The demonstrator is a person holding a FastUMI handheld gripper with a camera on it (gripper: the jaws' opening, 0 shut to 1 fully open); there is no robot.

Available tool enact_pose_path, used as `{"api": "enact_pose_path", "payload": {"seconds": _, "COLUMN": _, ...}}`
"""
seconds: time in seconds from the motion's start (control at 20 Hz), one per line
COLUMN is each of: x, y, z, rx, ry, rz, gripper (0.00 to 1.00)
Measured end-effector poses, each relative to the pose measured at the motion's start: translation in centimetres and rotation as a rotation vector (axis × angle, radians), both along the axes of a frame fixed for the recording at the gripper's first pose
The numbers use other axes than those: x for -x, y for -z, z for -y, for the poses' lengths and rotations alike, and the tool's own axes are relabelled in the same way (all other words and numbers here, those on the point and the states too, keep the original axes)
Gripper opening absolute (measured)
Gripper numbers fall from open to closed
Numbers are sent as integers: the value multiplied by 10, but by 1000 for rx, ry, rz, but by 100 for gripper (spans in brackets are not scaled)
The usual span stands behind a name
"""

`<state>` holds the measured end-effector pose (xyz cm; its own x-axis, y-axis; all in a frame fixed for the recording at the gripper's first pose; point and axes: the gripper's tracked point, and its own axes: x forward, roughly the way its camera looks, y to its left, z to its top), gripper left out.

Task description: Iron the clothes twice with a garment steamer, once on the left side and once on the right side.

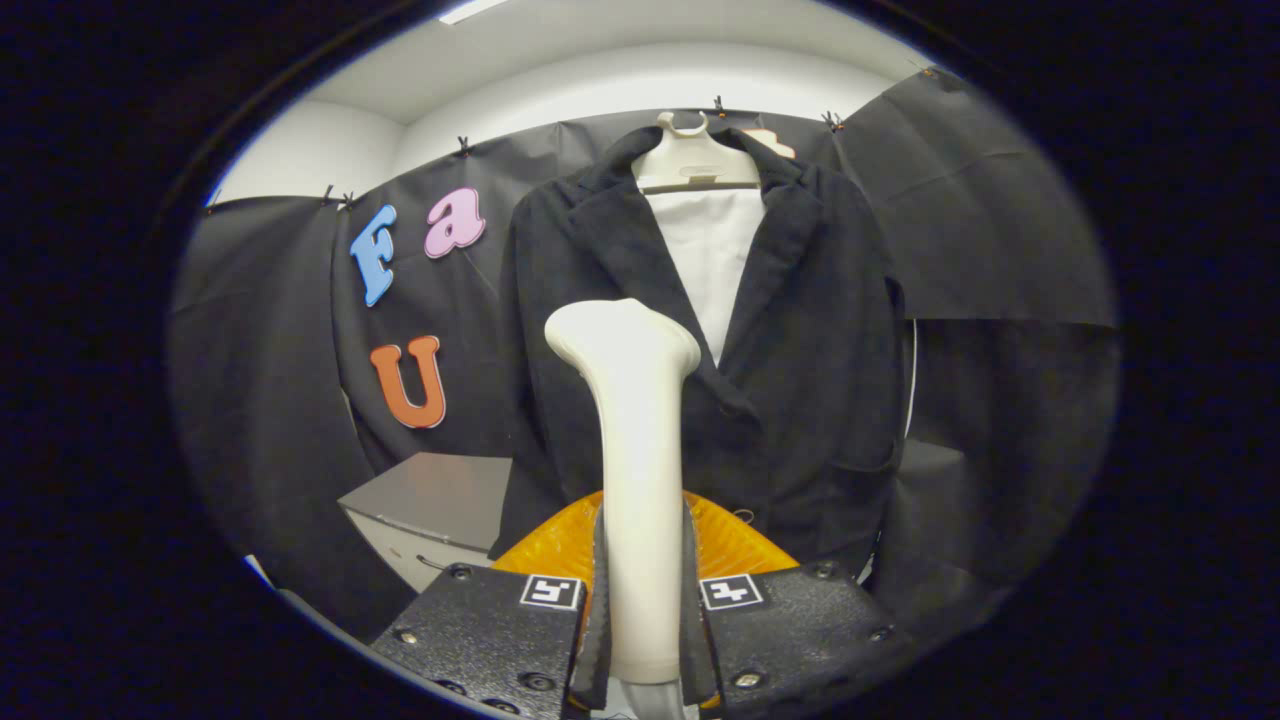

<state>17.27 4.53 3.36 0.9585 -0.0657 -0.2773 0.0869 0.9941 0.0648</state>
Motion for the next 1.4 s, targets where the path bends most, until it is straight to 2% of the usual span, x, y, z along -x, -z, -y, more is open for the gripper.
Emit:
{"api": "enact_pose_path", "payload": {"seconds": 0.35, "x": 26, "y": 82, "z": 7, "rx": -35, "ry": 25, "rz": -175, "gripper": 30}}
{"api": "enact_pose_path", "payload": {"seconds": 1.1, "x": 58, "y": 224, "z": 34, "rx": -22, "ry": 50, "rz": -428, "gripper": 30}}
{"api": "enact_pose_path", "payload": {"seconds": 1.4, "x": 69, "y": 266, "z": 38, "rx": -12, "ry": 36, "rz": -512, "gripper": 30}}
